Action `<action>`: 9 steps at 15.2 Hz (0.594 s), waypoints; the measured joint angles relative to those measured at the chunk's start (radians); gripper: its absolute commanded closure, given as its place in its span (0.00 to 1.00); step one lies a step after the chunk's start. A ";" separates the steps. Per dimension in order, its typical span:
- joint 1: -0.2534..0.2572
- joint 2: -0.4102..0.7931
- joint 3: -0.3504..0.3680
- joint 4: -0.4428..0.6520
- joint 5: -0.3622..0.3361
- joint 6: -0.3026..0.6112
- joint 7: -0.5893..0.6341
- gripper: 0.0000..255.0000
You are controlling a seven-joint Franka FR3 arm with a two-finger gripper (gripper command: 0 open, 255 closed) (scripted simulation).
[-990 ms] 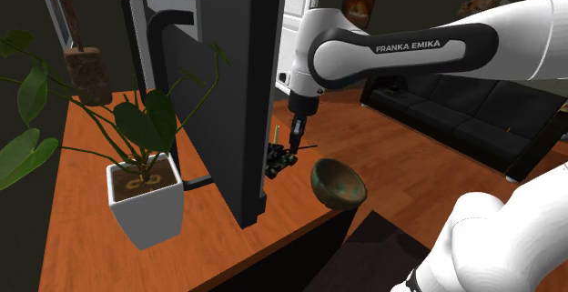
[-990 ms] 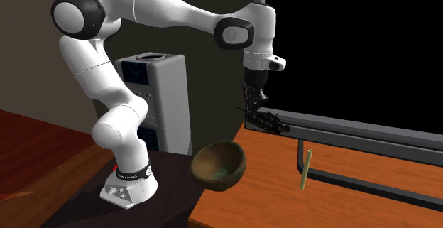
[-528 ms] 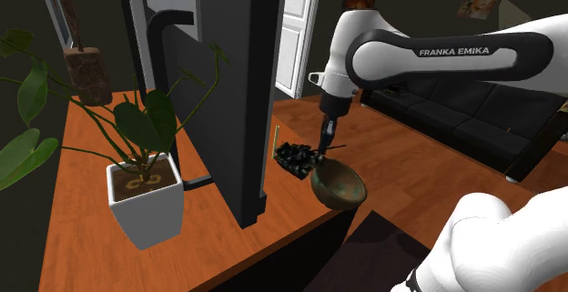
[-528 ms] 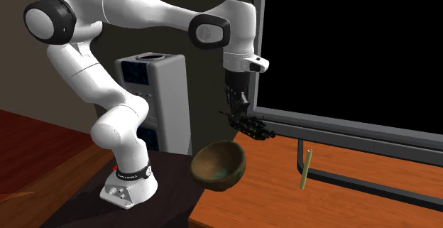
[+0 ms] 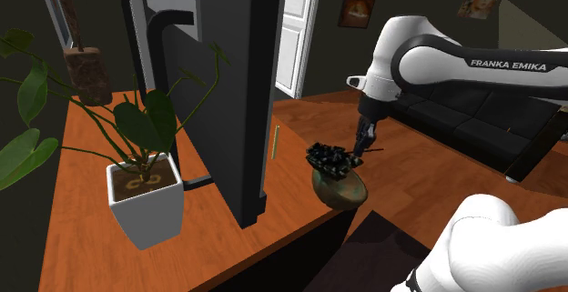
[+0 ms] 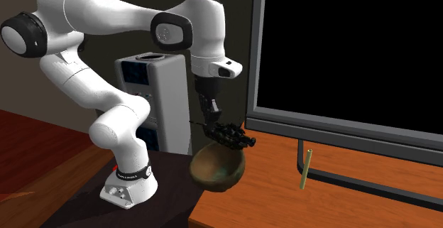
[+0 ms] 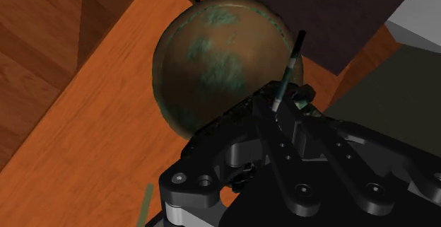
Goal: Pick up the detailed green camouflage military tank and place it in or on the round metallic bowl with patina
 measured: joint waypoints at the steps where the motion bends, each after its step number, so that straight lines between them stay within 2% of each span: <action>1: -0.004 -0.011 -0.007 -0.010 -0.006 0.000 -0.008 1.00; 9: -0.013 -0.021 -0.020 -0.117 -0.018 0.095 -0.017 1.00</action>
